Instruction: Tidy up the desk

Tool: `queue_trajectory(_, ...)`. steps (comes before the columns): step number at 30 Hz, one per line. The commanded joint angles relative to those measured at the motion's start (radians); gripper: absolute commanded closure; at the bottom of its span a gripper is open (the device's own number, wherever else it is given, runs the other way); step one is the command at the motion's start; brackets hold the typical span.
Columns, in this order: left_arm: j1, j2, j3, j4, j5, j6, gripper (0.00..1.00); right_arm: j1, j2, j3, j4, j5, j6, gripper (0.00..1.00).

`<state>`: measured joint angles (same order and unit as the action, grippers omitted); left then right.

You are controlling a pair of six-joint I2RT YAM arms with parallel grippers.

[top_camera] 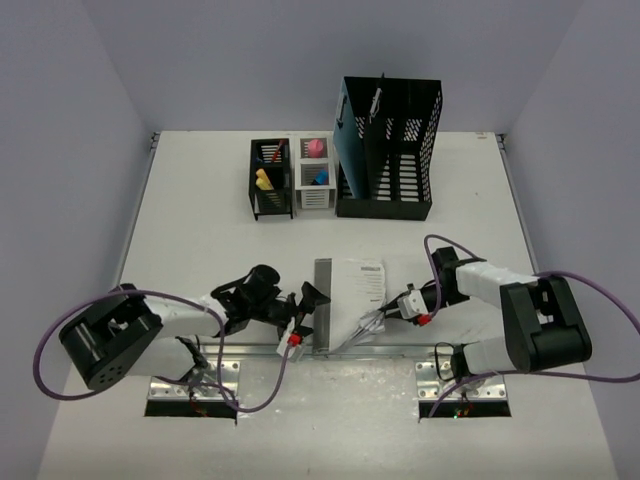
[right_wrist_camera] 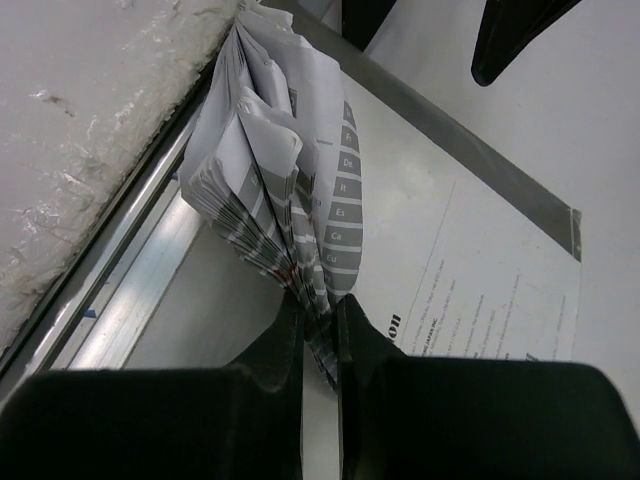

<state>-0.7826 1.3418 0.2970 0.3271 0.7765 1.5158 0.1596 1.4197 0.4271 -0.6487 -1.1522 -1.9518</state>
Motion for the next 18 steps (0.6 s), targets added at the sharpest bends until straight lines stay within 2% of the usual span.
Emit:
queue_trajectory(1,-0.006,-0.090,-0.016,0.111,-0.015,-0.240,0.05,-0.014,-0.056,0.061,-0.006,-0.170,-0.385,0.99)
queue_trajectory(3,0.009,-0.159,-0.018,0.157,-0.042,-0.366,0.01,-0.032,-0.083,0.070,-0.005,-0.202,-0.345,0.99)
queue_trajectory(4,0.031,-0.186,-0.012,0.173,-0.060,-0.490,0.00,-0.038,-0.091,0.073,-0.008,-0.213,-0.343,0.99)
queue_trajectory(7,0.051,-0.295,0.010,0.126,-0.074,-0.641,0.00,-0.055,-0.119,0.078,-0.012,-0.251,-0.319,0.99)
queue_trajectory(9,0.052,-0.390,-0.016,0.066,-0.050,-0.613,0.00,-0.061,-0.133,0.084,-0.012,-0.277,-0.305,0.99)
queue_trajectory(13,0.052,-0.556,-0.137,-0.048,-0.008,-0.420,0.00,-0.066,-0.160,0.088,-0.005,-0.314,-0.299,0.99)
queue_trajectory(18,0.052,-0.587,-0.222,-0.086,0.075,-0.260,0.00,-0.072,-0.166,0.111,-0.011,-0.327,-0.297,0.99)
